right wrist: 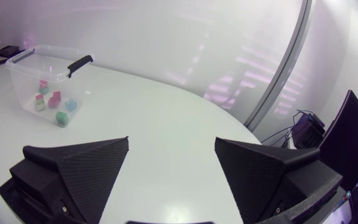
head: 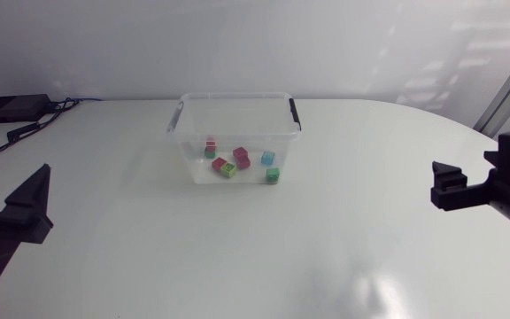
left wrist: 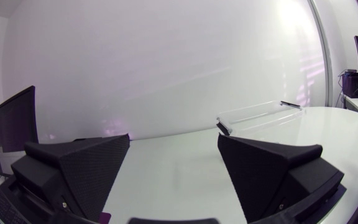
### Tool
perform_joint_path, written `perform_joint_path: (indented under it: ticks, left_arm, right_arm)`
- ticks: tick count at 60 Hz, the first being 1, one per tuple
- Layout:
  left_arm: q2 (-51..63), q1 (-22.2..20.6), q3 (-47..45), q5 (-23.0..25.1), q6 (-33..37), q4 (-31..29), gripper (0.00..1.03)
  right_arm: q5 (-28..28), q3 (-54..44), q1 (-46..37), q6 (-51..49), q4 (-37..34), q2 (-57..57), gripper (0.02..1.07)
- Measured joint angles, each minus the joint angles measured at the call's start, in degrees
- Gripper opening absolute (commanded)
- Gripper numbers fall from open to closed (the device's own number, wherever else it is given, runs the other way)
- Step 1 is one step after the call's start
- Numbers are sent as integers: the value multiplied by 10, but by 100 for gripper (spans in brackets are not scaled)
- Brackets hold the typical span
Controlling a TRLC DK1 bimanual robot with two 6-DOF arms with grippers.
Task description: Place the duplo bricks in the container
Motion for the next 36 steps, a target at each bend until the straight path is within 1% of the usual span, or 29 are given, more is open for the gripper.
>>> perform_joint_path:
  ticks: [9, 20, 36]
  left_arm:
    - [-18, 0, -18, -5, 6, 17, 99]
    - [-38, -1, -41, -26, 15, 24, 99]
    - [-48, -25, -64, -42, 3, 27, 99]
  right_arm:
    - [-2, -20, -7, -8, 1, -36, 102]
    - [-6, -42, -15, -16, 18, -66, 102]
    - [-25, -106, -15, 4, 40, -139, 102]
